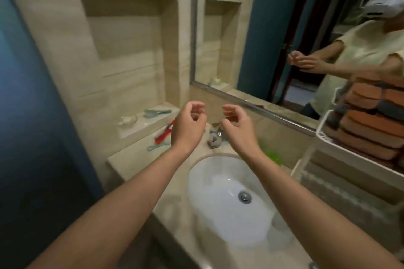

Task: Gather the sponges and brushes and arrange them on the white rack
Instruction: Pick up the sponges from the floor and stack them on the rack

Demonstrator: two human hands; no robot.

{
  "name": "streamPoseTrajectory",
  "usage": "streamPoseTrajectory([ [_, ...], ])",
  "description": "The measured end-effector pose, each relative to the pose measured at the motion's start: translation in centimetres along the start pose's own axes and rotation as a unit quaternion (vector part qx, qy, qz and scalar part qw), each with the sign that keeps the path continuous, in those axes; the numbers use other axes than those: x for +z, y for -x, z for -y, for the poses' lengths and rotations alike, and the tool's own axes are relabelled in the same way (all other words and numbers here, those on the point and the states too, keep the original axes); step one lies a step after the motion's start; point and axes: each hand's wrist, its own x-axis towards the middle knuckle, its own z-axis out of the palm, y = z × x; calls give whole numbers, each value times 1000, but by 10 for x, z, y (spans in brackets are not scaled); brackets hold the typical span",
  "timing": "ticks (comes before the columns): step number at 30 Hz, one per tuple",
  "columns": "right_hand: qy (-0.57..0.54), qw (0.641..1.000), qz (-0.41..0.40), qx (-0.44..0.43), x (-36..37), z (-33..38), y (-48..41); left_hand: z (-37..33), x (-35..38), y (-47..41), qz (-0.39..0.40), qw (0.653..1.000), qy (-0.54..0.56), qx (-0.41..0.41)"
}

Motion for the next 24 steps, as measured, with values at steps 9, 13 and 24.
streamPoseTrajectory([
  [9, -13, 988, 153, 12, 157, 9, 71, 88, -160, 59, -95, 988, -57, -110],
  [13, -14, 976, 218, 20, 229, 19, 115, 120, -235, 97, -124, 978, -86, -144],
  [24, -25, 925, 379, 0, 391, 59, 239, 173, -412, 207, -220, 945, -114, -215],
])
